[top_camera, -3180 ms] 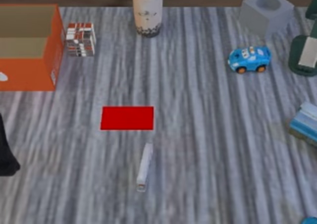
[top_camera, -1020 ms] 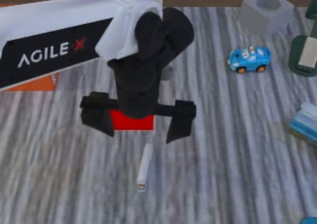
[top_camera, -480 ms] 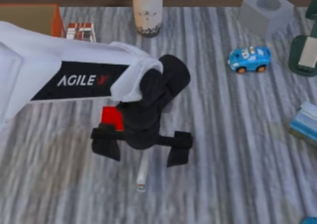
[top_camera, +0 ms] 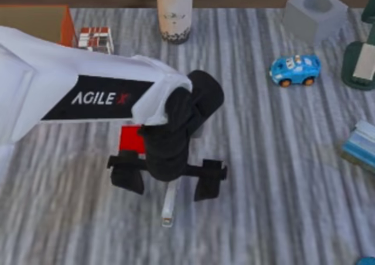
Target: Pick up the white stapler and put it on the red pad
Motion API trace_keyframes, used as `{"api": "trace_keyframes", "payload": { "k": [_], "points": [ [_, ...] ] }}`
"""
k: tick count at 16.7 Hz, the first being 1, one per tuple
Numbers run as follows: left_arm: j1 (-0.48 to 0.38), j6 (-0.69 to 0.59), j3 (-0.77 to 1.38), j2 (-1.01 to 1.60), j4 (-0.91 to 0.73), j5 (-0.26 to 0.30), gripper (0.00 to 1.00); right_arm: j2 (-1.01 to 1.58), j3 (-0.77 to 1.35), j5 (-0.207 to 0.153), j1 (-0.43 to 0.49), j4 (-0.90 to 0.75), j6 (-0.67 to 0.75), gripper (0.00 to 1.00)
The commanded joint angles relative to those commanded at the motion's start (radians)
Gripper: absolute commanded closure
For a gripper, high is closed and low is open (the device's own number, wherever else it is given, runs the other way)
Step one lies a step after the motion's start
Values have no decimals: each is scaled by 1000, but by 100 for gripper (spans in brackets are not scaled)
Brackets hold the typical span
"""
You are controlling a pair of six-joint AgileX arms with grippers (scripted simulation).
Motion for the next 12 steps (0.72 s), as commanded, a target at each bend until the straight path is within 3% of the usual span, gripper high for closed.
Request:
{"api": "trace_keyframes", "payload": {
  "k": [10,12],
  "points": [
    [0,0,0,0,0,0,98,0,0,0,0,0,0,0],
    [0,0,0,0,0,0,100,0,0,0,0,0,0,0]
  ]
}}
